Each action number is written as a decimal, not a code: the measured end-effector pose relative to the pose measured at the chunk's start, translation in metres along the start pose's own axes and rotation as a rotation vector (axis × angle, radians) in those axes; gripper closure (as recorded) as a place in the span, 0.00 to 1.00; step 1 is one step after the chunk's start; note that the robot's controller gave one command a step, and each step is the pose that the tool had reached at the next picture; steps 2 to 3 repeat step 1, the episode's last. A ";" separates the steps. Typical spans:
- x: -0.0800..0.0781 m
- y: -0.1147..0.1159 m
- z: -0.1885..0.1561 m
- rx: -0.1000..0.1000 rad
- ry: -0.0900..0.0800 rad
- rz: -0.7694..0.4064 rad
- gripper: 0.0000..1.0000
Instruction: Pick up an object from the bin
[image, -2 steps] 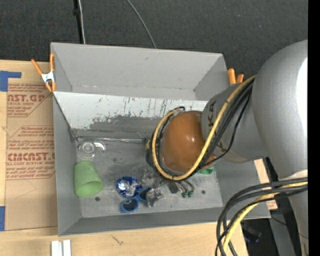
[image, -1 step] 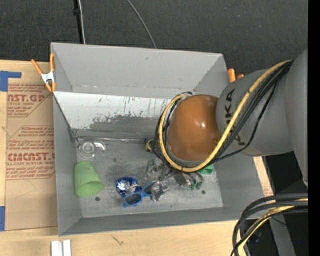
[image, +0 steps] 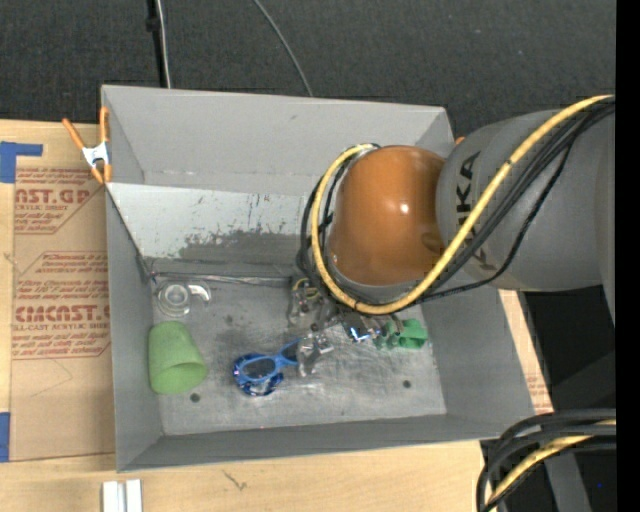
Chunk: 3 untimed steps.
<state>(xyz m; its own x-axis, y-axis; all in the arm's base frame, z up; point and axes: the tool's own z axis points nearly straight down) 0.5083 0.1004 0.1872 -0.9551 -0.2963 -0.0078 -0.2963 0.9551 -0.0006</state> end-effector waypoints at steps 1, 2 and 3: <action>-0.006 0.011 -0.084 0.000 -0.004 0.004 1.00; -0.006 0.011 -0.084 0.000 -0.004 0.004 1.00; -0.006 0.011 -0.084 0.000 -0.004 0.004 1.00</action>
Offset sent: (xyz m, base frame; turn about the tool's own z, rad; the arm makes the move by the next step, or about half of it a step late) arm 0.0002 0.0110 0.0789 0.0047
